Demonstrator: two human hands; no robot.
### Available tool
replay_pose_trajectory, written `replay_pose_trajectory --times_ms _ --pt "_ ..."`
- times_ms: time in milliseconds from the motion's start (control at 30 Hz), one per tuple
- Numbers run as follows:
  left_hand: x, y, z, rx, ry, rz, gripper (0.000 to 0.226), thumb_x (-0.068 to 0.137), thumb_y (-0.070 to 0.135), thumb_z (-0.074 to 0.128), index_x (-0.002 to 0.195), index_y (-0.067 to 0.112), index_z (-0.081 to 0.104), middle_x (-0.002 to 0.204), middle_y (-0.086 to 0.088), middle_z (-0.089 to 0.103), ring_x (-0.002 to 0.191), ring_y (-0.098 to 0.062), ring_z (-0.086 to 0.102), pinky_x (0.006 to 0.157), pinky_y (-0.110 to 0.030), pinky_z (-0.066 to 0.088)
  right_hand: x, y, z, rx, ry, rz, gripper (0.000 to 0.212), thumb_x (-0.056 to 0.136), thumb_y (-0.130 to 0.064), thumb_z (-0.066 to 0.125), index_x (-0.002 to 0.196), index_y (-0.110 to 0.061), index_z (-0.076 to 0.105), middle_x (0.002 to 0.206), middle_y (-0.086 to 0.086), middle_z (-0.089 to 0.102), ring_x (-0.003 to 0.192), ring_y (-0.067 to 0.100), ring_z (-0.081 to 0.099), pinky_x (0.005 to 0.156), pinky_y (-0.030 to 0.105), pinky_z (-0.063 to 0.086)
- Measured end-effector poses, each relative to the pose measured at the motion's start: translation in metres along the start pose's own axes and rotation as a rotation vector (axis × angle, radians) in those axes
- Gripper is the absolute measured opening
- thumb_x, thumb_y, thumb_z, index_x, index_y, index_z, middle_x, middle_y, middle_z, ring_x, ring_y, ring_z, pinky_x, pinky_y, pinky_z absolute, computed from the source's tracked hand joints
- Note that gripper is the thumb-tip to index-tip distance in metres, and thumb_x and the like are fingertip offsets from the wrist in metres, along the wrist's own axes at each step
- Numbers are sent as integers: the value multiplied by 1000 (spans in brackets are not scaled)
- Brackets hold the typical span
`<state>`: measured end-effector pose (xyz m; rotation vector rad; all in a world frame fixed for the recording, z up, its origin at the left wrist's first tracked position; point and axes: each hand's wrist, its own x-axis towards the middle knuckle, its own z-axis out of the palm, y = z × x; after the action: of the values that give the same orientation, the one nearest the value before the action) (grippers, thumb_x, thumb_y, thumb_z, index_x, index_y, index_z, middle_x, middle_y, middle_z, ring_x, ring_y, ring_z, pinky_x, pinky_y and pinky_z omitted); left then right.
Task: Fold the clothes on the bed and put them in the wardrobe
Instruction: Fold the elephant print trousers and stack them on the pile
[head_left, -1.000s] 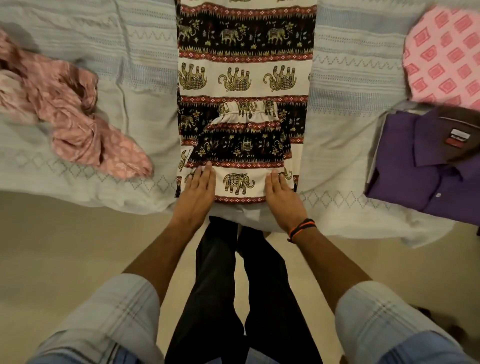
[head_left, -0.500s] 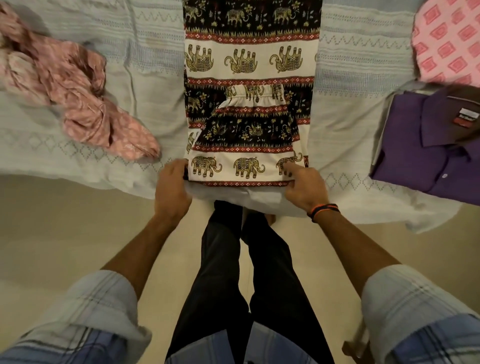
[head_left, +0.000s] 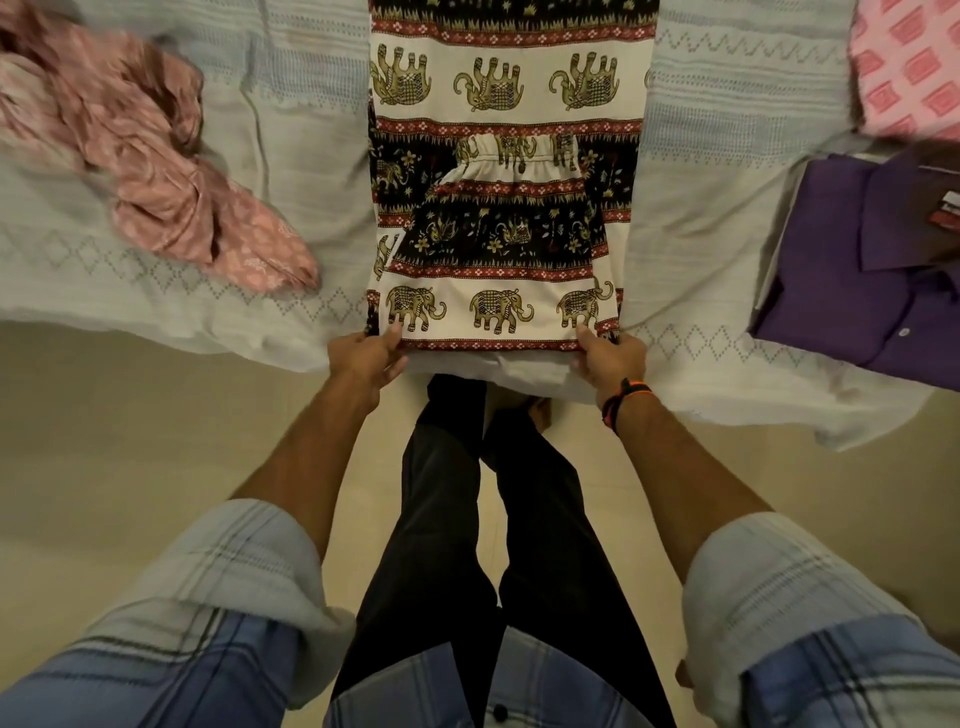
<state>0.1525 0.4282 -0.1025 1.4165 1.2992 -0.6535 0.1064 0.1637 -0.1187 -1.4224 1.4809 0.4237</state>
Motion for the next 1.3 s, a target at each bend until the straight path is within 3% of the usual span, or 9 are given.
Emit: replay_pose_trajectory --times_ms 167,300,433,500,567,900,1033,1200,1300 --pt "5 2 0 -61 208 49 14 83 0 74 83 2 60 102 -16 66 78 -22 69 71 -31 60 7 4 -9 -29 124 -61 10 83 -18 78 86 -13 70 80 1 69 67 18 65 76 39 61" --pt "-2 2 1 359 229 170 36 83 15 75 115 1 65 113 -15 67 100 -31 67 87 -38 57 -4 0 -5 -270 139 -138 35 86 -18 74 114 -1 63 113 14 68 103 31 65 95 36 52" --pt "-21 -1 4 946 332 800 61 75 7 73 128 1 45 131 -20 48 118 -34 49 99 -41 45 -32 -4 -3 -904 260 -688 57 80 -15 68 130 -4 43 136 17 44 123 33 45 101 44 41" --pt "-23 -6 10 1187 200 1177 65 72 5 70 132 -2 45 134 -21 46 121 -34 46 103 -42 41 -34 2 2 -1076 131 -961 56 75 -19 67 127 -5 48 135 16 47 123 33 46 100 46 41" --pt "-20 -12 19 1416 10 1300 75 71 5 71 138 -3 40 144 -23 39 132 -37 39 111 -45 35 -32 6 9 -1181 -33 -1070 55 76 -19 66 126 -4 50 138 18 47 127 34 45 104 48 41" --pt "8 -15 20 1859 -26 1240 89 87 -2 57 154 0 -3 162 -21 -10 149 -39 -4 121 -53 11 -5 4 1 -1433 -58 -1135 58 94 8 46 148 7 25 156 32 21 146 42 23 118 52 28" --pt "0 -7 17 1878 -52 1212 86 88 -5 57 153 0 2 162 -20 0 150 -37 3 121 -53 11 -10 -5 -11 -1432 -74 -1151 62 91 10 53 149 5 29 154 27 30 143 38 32 115 46 30" --pt "-35 10 8 1831 -74 1175 70 89 -7 55 150 0 22 160 -20 18 149 -35 17 121 -48 15 -39 -16 -27 -1326 -19 -1225 46 81 13 61 127 5 59 130 26 60 120 39 59 98 45 50" --pt "-66 18 1 1822 -62 1165 52 93 -5 49 144 4 38 155 -16 34 141 -34 34 113 -44 29 -63 -23 -43 -1370 -65 -1167 41 90 7 48 128 -1 58 132 20 59 120 37 56 94 45 49"
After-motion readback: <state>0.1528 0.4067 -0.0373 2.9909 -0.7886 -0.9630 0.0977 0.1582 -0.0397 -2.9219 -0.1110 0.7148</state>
